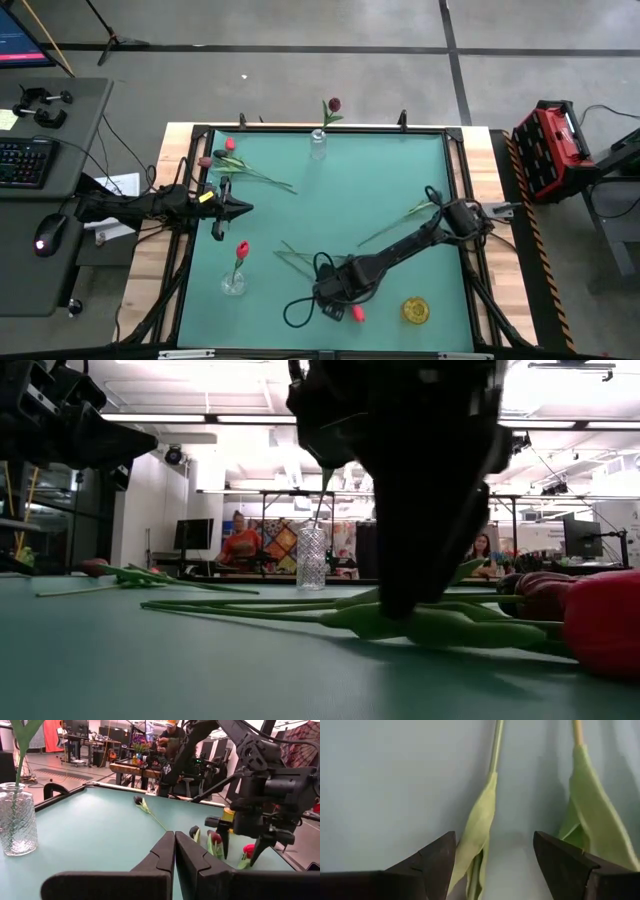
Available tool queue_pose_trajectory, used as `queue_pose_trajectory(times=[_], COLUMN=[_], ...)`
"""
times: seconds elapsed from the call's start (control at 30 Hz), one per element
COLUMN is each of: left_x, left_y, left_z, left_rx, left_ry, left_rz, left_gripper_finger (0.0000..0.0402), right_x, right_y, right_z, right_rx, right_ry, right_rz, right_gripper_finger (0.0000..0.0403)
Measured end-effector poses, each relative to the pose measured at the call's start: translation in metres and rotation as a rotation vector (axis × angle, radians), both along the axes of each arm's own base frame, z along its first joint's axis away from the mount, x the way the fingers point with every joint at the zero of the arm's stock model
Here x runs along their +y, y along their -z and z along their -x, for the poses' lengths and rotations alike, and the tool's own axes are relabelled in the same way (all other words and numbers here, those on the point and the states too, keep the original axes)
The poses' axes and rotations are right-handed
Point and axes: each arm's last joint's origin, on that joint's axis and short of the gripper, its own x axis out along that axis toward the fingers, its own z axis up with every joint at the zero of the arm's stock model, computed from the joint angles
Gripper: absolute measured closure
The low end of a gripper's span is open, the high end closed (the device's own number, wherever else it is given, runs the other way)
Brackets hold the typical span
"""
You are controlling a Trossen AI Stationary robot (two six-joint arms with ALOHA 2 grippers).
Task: Sort flowers into vase by color
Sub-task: Put the bottom pink flower into the bottom transparent vase
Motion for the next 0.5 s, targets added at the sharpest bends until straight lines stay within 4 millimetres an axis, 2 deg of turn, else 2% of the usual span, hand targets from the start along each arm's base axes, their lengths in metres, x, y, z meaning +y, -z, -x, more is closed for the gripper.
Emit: queue_pose_trajectory(times=[0.3, 0.5], left_x=[0.000, 0.000], left_y=[0.000, 0.000], left_z=[0.000, 0.000], left_rx=[0.000, 0.000], left_ry=[0.000, 0.000], left_rz=[0.000, 0.000], left_gripper_finger=[0.0401, 0.0401], right_x=[0.015, 0.013], right_y=[0.001, 0.004], right_z=[0.009, 0.011], right_rx=[0.017, 0.038], right_ry=[-0.068, -0.112], right_rz=[0.006, 0.042], right_gripper_finger=[0.0149, 0.0149])
